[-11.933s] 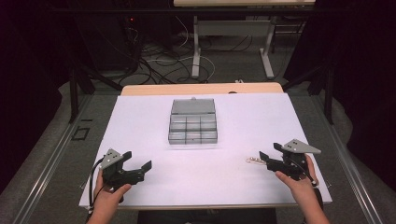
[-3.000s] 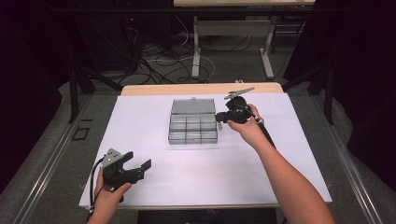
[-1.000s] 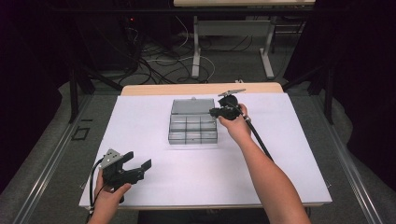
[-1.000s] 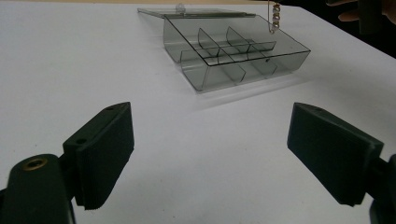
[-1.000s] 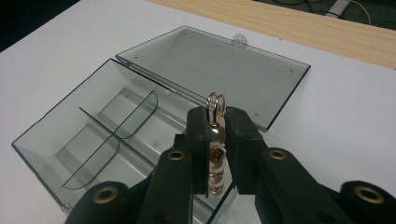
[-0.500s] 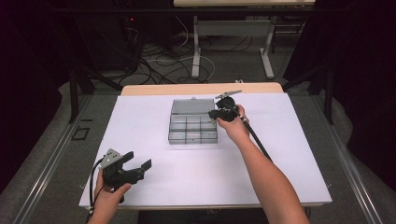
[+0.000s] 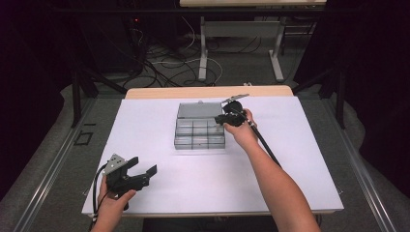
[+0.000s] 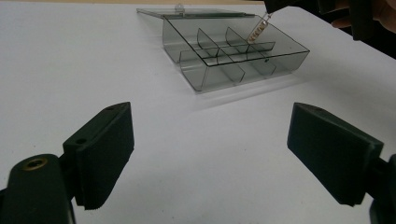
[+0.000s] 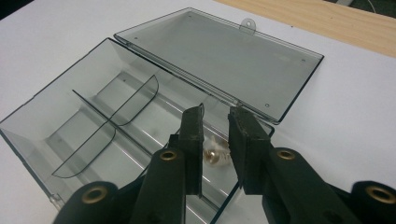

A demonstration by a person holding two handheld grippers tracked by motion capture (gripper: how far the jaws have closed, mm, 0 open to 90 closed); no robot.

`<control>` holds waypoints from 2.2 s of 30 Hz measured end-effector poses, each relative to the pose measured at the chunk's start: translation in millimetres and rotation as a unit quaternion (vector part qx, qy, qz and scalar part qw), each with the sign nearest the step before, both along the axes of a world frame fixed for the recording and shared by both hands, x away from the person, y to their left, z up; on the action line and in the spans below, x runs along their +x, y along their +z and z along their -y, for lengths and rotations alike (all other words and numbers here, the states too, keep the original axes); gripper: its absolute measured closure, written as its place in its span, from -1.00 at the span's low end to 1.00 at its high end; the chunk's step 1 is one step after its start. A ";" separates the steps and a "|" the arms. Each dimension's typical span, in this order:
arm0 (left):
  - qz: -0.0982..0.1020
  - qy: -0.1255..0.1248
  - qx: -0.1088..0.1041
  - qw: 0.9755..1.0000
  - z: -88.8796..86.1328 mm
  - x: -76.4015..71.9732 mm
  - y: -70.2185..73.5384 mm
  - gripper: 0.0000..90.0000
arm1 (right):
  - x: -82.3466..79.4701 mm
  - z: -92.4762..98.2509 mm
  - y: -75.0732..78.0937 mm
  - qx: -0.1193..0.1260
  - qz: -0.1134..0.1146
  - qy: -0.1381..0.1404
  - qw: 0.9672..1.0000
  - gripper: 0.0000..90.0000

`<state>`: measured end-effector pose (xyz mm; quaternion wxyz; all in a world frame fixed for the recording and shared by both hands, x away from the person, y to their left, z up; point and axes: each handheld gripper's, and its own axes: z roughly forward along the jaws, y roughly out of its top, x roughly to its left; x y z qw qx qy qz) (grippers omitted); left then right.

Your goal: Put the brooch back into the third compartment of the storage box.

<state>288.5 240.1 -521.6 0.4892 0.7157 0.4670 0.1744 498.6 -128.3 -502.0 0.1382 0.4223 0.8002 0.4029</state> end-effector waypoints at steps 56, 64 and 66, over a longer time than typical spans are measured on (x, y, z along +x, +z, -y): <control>-0.003 0.001 0.009 1.000 3.8 1.3 -1.6 -0.67 | -113.1 51.3 24.9 0.059 0.066 -0.007 0.996 -0.62; -0.003 0.002 0.010 1.000 3.6 1.4 -1.7 -0.67 | -133.6 61.8 18.6 0.059 0.077 -0.018 0.995 -0.65; -0.002 0.002 0.009 1.000 3.4 1.4 -1.7 -0.67 | -139.2 64.4 17.3 0.057 0.079 -0.019 0.995 -0.65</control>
